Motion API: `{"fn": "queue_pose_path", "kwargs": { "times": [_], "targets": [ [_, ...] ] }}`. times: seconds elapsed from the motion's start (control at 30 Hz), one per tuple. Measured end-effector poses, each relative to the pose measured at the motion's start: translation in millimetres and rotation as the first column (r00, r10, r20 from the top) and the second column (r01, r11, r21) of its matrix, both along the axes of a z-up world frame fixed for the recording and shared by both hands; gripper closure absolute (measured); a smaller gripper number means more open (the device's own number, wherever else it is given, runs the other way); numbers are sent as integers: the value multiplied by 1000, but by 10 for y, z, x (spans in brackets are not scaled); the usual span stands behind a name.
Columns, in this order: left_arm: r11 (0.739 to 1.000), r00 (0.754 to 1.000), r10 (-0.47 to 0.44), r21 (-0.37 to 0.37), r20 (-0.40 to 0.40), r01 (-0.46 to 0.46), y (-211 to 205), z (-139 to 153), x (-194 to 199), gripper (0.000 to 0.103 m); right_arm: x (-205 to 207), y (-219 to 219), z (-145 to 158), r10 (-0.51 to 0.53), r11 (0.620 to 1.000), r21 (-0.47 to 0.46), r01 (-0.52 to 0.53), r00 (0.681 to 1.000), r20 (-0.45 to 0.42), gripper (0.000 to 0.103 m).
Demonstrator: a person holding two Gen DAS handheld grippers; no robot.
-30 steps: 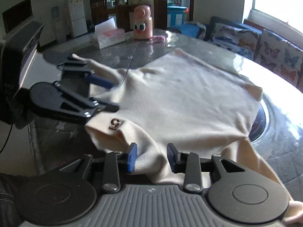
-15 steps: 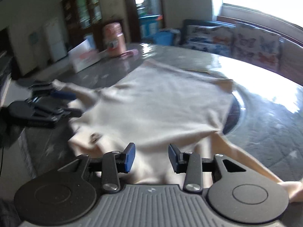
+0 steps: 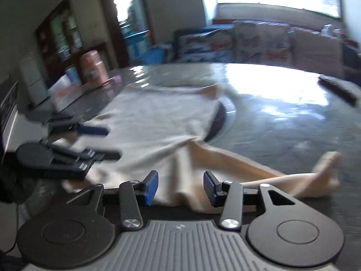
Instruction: Fold clothes
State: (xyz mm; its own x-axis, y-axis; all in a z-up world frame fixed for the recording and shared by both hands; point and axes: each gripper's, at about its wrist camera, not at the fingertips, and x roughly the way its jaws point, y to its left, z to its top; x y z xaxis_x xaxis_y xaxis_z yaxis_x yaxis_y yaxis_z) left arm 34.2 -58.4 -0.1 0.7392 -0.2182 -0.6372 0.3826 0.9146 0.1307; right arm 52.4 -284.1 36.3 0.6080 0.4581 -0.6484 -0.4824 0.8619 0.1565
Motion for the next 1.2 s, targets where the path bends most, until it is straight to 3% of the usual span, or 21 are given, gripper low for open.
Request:
{"fn": "queue_pose_path", "kwargs": {
  "times": [0.13,0.3,0.43,0.5,0.57,0.67,0.8,0.93,1.03,1.13,1.2],
  "targets": [
    [999,999,-30,-14,-13,30,-121,-38,-15,43,125,-390,-26,-215,976,-19,215,977,7,58],
    [998,998,-58,-11,-31,58,-206,-100,-71,40,271,-885,-121,-435,895,71,439,898,-72,58],
    [998,997,-61,-4,-44,61,-226,-134,-91,40,387,-970,-184,-457,879,105,464,885,-87,59],
    [998,997,-62,-3,-48,62,-228,-145,-98,39,444,-957,-204,-450,885,97,456,889,-83,66],
    [998,997,-64,-4,-47,64,-227,-146,-101,39,501,-924,-218,-445,889,83,450,893,-75,91],
    [998,997,-63,-7,-49,63,-222,-144,-97,38,549,-843,-182,-438,896,57,440,898,-40,100],
    [998,997,-64,-8,-49,64,-220,-147,-107,37,454,-788,86,-399,915,101,391,913,79,101],
    [998,996,-69,-11,-47,68,-211,-157,-116,36,273,-920,305,-411,907,186,377,889,203,101],
    [997,996,-72,-13,-47,71,-204,-158,-114,36,284,-1158,214,-493,866,176,468,858,144,96],
    [997,996,-77,-11,-47,77,-204,-160,-118,36,352,-1363,-51,-577,817,56,574,814,68,92],
    [997,996,-78,-10,-47,77,-205,-160,-119,36,370,-1399,-126,-589,808,20,589,807,49,92]
  ]
}}
